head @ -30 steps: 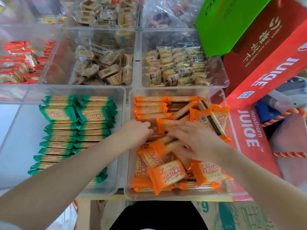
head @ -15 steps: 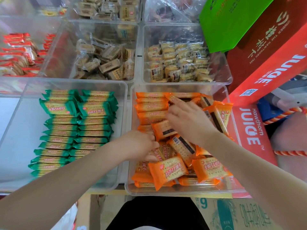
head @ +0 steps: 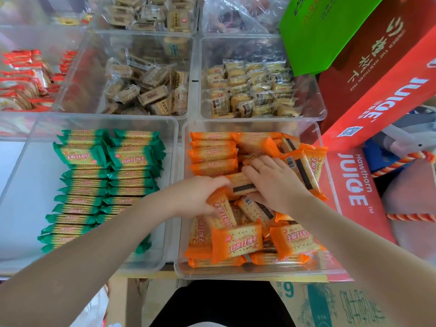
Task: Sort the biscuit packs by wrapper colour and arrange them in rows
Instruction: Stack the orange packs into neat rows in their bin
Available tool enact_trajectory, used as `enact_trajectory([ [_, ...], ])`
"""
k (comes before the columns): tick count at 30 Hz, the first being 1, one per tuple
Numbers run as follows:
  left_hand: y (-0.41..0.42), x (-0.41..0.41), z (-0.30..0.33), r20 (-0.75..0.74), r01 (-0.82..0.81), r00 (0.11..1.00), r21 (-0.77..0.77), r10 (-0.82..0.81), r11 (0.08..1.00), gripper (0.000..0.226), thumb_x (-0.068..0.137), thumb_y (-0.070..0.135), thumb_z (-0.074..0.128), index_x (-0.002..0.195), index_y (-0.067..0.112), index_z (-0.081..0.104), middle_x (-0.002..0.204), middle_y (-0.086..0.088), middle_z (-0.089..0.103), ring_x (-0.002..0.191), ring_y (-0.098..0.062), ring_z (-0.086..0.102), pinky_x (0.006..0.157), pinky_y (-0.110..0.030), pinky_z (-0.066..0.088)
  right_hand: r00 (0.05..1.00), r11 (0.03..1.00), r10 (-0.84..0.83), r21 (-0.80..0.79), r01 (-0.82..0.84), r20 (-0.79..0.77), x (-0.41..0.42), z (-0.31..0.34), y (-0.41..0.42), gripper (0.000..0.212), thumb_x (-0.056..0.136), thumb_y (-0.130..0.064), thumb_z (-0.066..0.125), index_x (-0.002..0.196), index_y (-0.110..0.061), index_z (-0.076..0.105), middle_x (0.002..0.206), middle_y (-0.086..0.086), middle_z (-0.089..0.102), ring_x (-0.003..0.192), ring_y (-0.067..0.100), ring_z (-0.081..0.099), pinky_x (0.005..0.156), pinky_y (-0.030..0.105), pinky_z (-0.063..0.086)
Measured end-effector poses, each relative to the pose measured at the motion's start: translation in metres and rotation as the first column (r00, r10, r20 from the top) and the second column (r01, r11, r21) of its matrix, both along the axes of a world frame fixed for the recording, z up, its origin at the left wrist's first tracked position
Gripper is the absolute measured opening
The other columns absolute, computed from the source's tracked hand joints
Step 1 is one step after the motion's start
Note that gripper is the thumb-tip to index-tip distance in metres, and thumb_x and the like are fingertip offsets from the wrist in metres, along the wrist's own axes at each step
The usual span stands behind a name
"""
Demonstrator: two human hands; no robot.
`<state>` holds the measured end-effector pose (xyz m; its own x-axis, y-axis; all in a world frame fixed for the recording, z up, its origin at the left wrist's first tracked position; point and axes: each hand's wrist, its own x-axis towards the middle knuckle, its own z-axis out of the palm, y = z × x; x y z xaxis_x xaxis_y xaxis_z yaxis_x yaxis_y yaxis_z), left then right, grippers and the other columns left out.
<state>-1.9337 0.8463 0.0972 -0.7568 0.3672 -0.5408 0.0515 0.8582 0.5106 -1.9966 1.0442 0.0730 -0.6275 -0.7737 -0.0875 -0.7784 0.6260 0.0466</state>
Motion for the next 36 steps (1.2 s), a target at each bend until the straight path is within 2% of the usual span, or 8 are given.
enact_trajectory([
  [3,-0.013,-0.003,0.012,-0.179,-0.139,0.971,0.103,0.156,0.985,0.046,0.085,0.031,0.065,0.125,0.033,0.042,0.114,0.012,0.05,0.102,-0.007,0.051,0.084,-0.025,0.044,0.992,0.996,-0.083,-0.045,0.079,-0.099,-0.007,0.01,0.007,0.062,0.054,-0.043,0.082,0.104,-0.011,0.064,0.097,0.008,0.063,0.087,0.03,0.06,0.073,0.037,0.05],
  [8,-0.017,-0.013,0.01,-0.352,-0.386,0.819,0.248,0.453,0.889,0.031,0.083,0.031,0.067,0.1,0.029,0.041,0.083,0.015,0.052,0.071,-0.004,0.053,0.062,-0.022,0.044,0.939,0.953,-0.3,-0.02,0.301,-0.169,-0.022,0.026,0.006,0.058,0.06,-0.04,0.082,0.101,-0.006,0.059,0.097,0.015,0.06,0.089,0.035,0.058,0.072,0.039,0.049],
  [11,-0.012,-0.022,0.003,-0.447,-0.411,0.774,0.186,0.449,0.893,0.03,0.083,0.028,0.067,0.095,0.025,0.04,0.084,0.01,0.052,0.072,-0.012,0.053,0.062,-0.029,0.043,0.933,0.945,-0.317,0.032,0.326,-0.168,-0.026,0.026,-0.003,0.06,0.074,-0.043,0.072,0.117,-0.008,0.049,0.119,0.014,0.053,0.108,0.034,0.051,0.086,0.039,0.043],
  [19,0.001,-0.033,-0.007,-0.603,-0.321,0.743,0.058,0.289,0.945,0.032,0.083,0.032,0.066,0.086,0.02,0.037,0.081,0.008,0.049,0.072,-0.013,0.048,0.057,-0.027,0.03,0.94,0.941,-0.335,0.02,0.337,-0.066,-0.036,0.023,-0.012,0.061,0.083,-0.037,0.064,0.132,-0.012,0.038,0.134,0.009,0.041,0.124,0.03,0.037,0.099,0.038,0.033],
  [24,0.002,-0.04,-0.013,-0.65,-0.277,0.696,0.147,0.304,0.949,0.035,0.08,0.033,0.068,0.079,0.016,0.038,0.077,0.006,0.045,0.067,-0.016,0.048,0.055,-0.027,0.032,0.982,0.952,-0.17,-0.242,0.186,0.087,-0.031,0.031,-0.004,0.063,0.074,-0.011,0.052,0.136,-0.01,0.044,0.142,0.01,0.042,0.134,0.032,0.032,0.107,0.049,0.022],
  [29,0.006,-0.041,-0.012,-0.691,-0.12,0.671,0.255,0.268,0.959,0.024,0.081,0.032,0.064,0.083,0.014,0.048,0.084,0.007,0.051,0.072,-0.011,0.05,0.058,-0.031,0.046,0.997,0.982,-0.051,-0.181,0.061,0.058,-0.027,0.03,-0.01,0.042,0.085,-0.017,0.062,0.126,-0.007,0.054,0.113,0.013,0.064,0.106,0.035,0.059,0.087,0.044,0.045],
  [33,0.0,-0.033,-0.011,-0.694,-0.23,0.596,0.335,0.404,0.914,0.023,0.084,0.014,0.065,0.104,0.008,0.054,0.101,0.008,0.046,0.092,-0.002,0.043,0.08,-0.017,0.04,0.967,0.95,-0.245,-0.18,0.255,0.074,-0.023,0.039,0.0,0.04,0.093,-0.025,0.052,0.13,-0.015,0.044,0.106,0.006,0.063,0.088,0.031,0.061,0.058,0.03,0.037],
  [36,-0.007,-0.02,-0.012,-0.644,-0.127,0.733,0.187,0.219,0.974,0.01,0.084,0.014,0.065,0.09,0.011,0.057,0.089,0.006,0.052,0.079,-0.011,0.051,0.07,-0.029,0.048,0.942,0.929,-0.329,-0.156,0.336,0.065,-0.02,0.036,0.01,0.035,0.089,-0.025,0.055,0.121,-0.013,0.05,0.106,0.008,0.058,0.083,0.032,0.061,0.056,0.028,0.037],
])
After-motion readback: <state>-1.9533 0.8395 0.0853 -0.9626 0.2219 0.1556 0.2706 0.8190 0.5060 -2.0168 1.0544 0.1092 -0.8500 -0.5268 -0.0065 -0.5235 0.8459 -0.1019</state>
